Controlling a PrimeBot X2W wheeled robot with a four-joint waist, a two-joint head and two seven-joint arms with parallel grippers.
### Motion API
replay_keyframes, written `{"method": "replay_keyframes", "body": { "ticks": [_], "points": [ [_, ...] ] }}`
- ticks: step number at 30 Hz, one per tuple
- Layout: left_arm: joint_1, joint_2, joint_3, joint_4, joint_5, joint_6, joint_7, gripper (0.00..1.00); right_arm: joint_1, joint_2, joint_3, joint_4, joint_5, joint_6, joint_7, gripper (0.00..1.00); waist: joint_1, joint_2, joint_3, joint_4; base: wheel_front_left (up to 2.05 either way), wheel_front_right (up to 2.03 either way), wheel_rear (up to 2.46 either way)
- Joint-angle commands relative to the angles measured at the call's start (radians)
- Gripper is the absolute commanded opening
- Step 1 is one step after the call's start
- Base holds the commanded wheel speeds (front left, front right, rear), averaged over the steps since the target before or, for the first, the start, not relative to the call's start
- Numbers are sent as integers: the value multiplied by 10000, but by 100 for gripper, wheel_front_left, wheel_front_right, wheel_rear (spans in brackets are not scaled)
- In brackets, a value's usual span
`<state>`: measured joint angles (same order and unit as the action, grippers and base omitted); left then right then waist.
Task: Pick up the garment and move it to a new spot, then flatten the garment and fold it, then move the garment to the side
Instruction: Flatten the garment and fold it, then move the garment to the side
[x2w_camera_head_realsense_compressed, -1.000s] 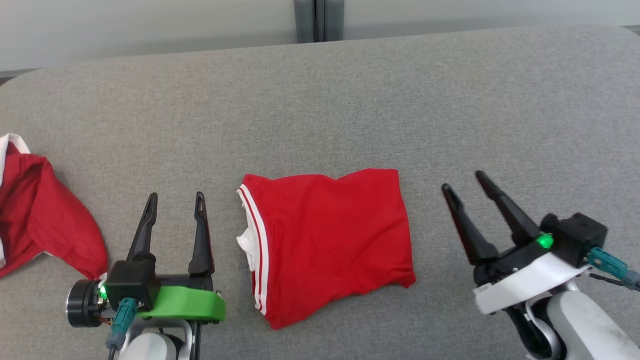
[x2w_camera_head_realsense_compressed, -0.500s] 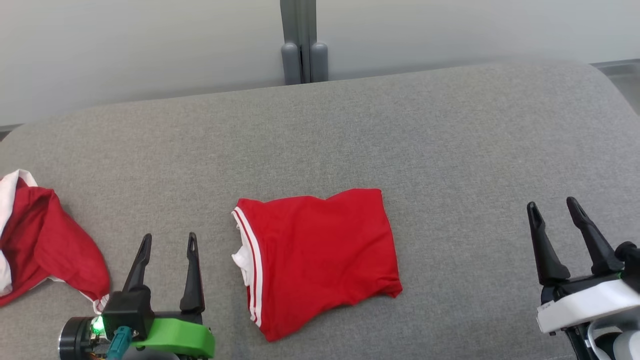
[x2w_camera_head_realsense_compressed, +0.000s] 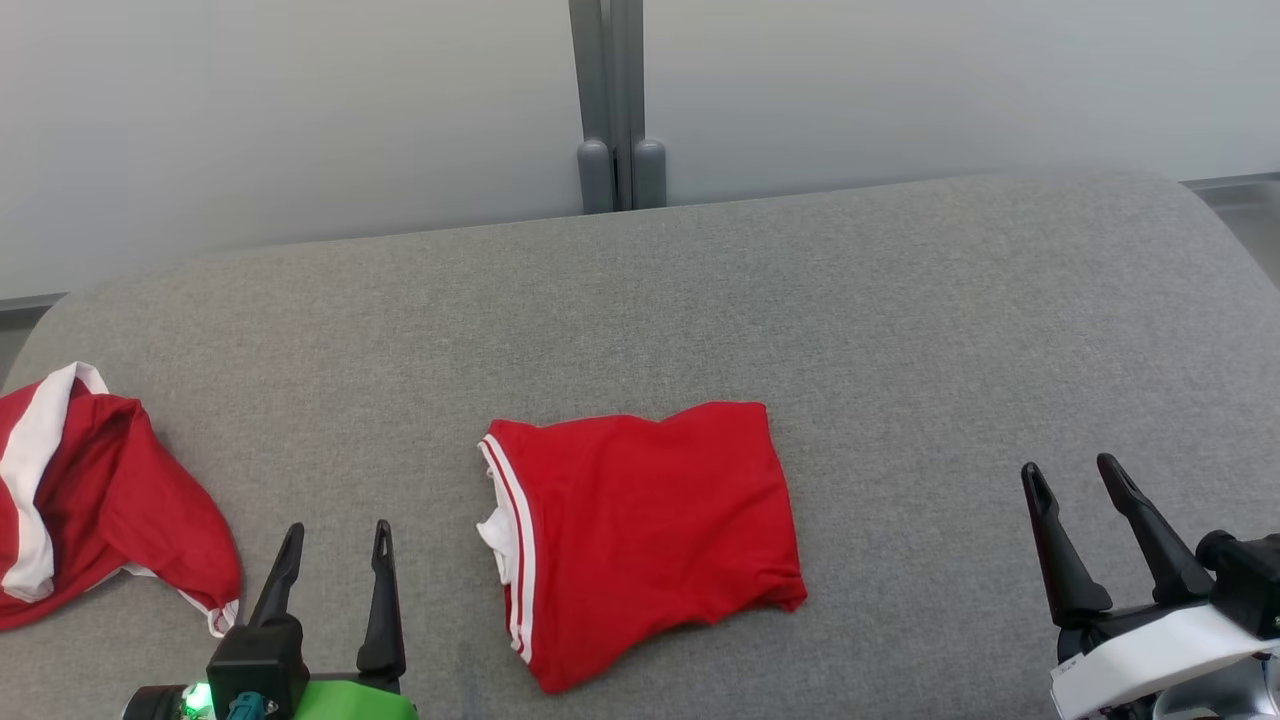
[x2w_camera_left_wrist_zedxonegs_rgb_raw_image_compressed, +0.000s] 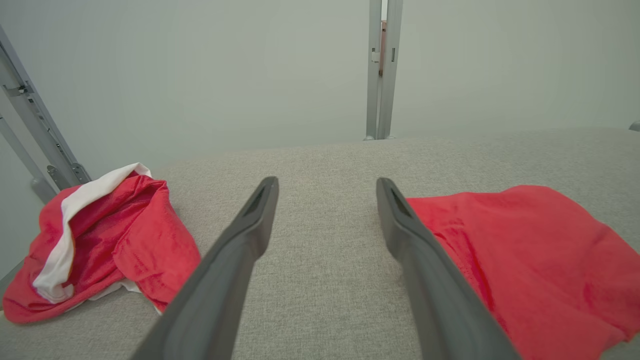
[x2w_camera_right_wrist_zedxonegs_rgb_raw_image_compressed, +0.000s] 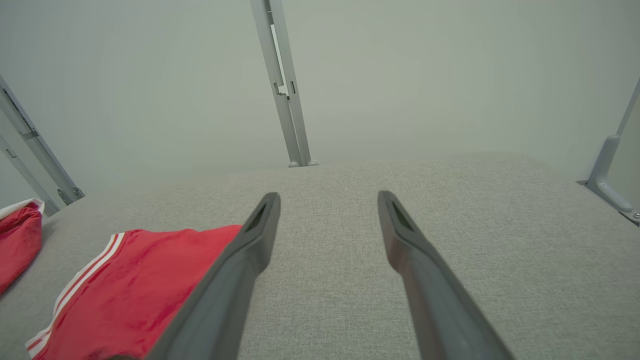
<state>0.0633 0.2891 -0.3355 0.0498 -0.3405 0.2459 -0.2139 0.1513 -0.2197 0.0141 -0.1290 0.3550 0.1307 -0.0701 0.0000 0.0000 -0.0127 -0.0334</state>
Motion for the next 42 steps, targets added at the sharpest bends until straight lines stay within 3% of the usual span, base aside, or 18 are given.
{"method": "replay_keyframes", "body": {
  "ticks": [1, 18, 25, 32, 42],
  "points": [
    [154, 56, 5, 27, -28, 56, -65, 100, 140, 10, -15, -54, -77, 1, 35, 100, 0, 0, -11, 23, 0, 0, 0],
    [-115, 8, -23, 26, -90, 45, -212, 100, 243, -31, -147, -218, -87, 1, 210, 100, 0, 0, 101, 145, 0, 0, 0],
    [-1113, -135, -268, -119, 238, -129, -331, 100, -252, -274, -160, 83, 51, 1, 322, 100, 0, 0, 1317, 789, 0, 0, 0],
    [-2185, -669, -590, -21, 511, -339, -448, 100, -1263, -724, 814, 1359, 455, 1, 344, 100, 0, 0, 2461, 1518, 0, 0, 0],
    [-3057, -1230, -670, 376, 765, -736, -516, 100, -3239, -967, 3293, 3904, 1440, 1, 23, 100, 0, 0, 3123, 2220, 0, 0, 0]
  ]
}}
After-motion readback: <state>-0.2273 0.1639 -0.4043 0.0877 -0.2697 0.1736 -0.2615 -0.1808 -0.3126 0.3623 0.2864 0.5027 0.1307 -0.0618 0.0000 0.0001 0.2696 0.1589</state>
